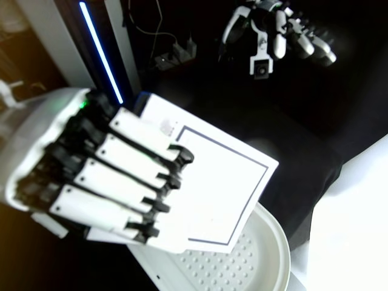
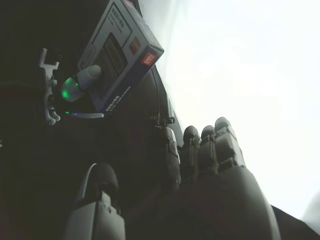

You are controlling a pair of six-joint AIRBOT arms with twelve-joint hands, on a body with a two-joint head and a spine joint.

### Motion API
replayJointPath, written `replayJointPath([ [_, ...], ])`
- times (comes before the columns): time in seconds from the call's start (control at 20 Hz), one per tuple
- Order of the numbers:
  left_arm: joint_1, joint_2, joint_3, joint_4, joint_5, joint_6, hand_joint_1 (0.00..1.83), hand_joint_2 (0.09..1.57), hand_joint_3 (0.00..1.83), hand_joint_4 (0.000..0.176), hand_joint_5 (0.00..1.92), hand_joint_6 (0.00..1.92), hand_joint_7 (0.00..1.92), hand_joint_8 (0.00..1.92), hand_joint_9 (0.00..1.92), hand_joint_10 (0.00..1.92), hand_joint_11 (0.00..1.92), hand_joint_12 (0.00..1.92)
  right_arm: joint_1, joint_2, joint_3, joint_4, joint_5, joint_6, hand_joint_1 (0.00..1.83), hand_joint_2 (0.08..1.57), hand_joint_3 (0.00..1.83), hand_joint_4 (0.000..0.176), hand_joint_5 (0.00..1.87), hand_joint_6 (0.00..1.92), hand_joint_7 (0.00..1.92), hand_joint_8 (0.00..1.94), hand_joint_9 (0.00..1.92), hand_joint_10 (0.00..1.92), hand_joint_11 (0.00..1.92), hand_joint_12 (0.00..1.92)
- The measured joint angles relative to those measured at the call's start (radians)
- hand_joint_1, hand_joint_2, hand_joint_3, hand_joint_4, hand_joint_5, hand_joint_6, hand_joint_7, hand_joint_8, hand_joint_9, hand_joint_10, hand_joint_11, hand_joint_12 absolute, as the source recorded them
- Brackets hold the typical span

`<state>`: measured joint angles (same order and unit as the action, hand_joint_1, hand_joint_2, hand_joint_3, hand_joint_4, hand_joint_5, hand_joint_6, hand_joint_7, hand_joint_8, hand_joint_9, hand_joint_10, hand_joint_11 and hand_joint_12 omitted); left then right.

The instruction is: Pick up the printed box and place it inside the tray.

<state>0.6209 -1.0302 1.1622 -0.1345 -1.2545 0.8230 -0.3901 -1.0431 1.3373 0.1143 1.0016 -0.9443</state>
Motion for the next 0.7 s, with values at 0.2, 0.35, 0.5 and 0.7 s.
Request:
replayJointPath([
  [0.2, 0.000, 0.000, 0.000, -0.002, 0.000, 0.000, 0.20, 1.24, 0.00, 0.014, 0.34, 0.02, 0.16, 0.01, 0.01, 0.00, 0.00, 0.00, 0.000, 0.000, 0.010, 0.024, -0.032, -0.002, 1.26, 1.11, 0.00, 0.000, 0.93, 0.88, 1.06, 1.07, 0.86, 1.09, 0.66, 1.46],
  [0.35, 0.000, 0.000, 0.000, -0.001, 0.000, 0.000, 0.16, 1.25, 0.00, 0.020, 0.36, 0.02, 0.16, 0.00, 0.03, 0.01, 0.00, 0.00, 0.000, 0.000, 0.011, 0.025, -0.043, -0.020, 0.69, 0.96, 0.00, 0.075, 0.13, 0.02, 0.24, 0.03, 0.25, 0.11, 0.04, 0.81],
  [0.5, 0.006, 0.000, 0.000, -0.010, 0.000, 0.000, 0.18, 1.28, 0.01, 0.001, 0.36, 0.01, 0.16, 0.00, 0.04, 0.01, 0.00, 0.00, 0.000, 0.000, 0.008, 0.022, -0.029, -0.021, 0.58, 0.90, 0.00, 0.163, 0.00, 0.00, 0.00, 0.00, 0.00, 0.00, 0.00, 0.02],
  [0.7, 0.009, 0.000, 0.000, -0.016, 0.000, 0.000, 0.21, 1.24, 0.00, 0.013, 0.36, 0.00, 0.14, 0.00, 0.01, 0.00, 0.00, 0.00, 0.000, 0.000, 0.006, 0.023, -0.034, -0.021, 0.54, 0.89, 0.00, 0.176, 0.00, 0.00, 0.00, 0.00, 0.00, 0.00, 0.00, 0.00],
])
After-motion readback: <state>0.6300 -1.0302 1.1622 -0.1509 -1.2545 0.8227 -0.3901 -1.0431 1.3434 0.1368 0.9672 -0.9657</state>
